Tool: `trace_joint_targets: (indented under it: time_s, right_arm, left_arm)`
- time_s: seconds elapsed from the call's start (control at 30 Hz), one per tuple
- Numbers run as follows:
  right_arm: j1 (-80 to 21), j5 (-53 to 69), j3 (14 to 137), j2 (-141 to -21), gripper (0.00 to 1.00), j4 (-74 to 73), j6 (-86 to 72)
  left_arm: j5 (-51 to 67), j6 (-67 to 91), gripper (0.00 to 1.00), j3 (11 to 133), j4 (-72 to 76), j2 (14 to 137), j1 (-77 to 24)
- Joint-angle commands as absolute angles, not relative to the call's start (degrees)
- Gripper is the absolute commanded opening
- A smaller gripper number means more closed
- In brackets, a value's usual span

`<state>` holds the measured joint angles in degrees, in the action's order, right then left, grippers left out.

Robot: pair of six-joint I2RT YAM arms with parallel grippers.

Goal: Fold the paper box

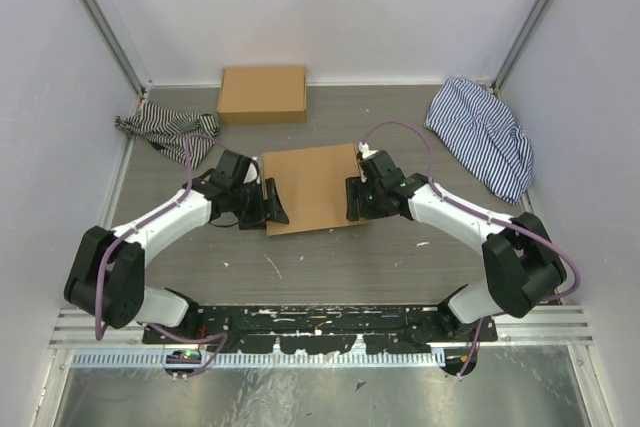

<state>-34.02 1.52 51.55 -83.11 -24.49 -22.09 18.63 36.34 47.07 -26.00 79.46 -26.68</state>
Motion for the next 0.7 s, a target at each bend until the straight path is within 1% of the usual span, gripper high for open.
trace_joint_targets:
  time_s: [0.0,0.17,0.67]
  right_arm:
    - [-34.5,3.2,51.3,-81.5,0.64,-20.2,-22.9]
    - [-34.4,4.9,52.4,-80.5,0.62,-21.7,-23.1]
    - [-34.5,6.3,55.5,-77.5,0.62,-25.5,-23.5]
  left_arm:
    - [22.9,37.6,0.72,46.5,-20.7,81.1,-26.9]
    - [23.7,37.9,0.70,46.3,-21.2,80.3,-26.9]
    - [23.7,37.9,0.69,48.7,-27.1,73.5,-26.9]
